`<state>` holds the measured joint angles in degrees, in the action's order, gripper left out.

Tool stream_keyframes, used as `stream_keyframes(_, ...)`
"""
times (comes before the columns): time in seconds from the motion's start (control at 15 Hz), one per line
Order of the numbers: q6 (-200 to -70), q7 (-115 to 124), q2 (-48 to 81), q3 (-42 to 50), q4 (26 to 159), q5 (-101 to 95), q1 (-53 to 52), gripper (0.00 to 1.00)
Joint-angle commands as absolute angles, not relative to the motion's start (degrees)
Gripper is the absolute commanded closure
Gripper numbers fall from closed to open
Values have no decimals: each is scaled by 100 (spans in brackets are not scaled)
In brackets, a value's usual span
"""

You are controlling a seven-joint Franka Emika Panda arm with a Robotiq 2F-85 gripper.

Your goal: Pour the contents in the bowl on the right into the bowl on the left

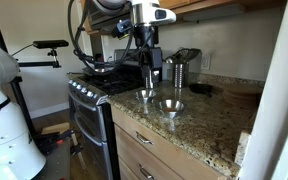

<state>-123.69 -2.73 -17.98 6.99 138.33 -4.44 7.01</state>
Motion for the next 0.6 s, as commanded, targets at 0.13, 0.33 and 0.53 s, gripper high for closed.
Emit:
stream_keyframes(0.13,-12379,-513,-932,731,12906,-462,683,0)
stream_keyframes(0.33,-12347,-603,-503,720,12440,-431,670,0)
stream_keyframes(0.53,-12255,-749,-105,683,12092,-275,633,0)
